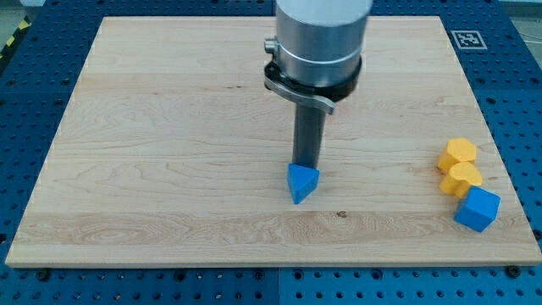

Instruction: Move the blue triangle to the bottom center of the board

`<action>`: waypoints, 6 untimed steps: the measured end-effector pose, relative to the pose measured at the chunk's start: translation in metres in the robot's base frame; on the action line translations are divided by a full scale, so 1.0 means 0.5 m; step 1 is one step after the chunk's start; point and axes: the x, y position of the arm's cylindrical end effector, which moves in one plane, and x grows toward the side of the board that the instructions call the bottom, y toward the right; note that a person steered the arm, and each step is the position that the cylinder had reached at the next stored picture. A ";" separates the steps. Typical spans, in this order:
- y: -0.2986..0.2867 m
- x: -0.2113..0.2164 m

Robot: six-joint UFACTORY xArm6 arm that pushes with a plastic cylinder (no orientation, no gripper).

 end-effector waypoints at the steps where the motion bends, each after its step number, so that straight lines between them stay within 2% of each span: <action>1: 0.027 0.037; 2: 0.027 0.080; 6: -0.056 0.121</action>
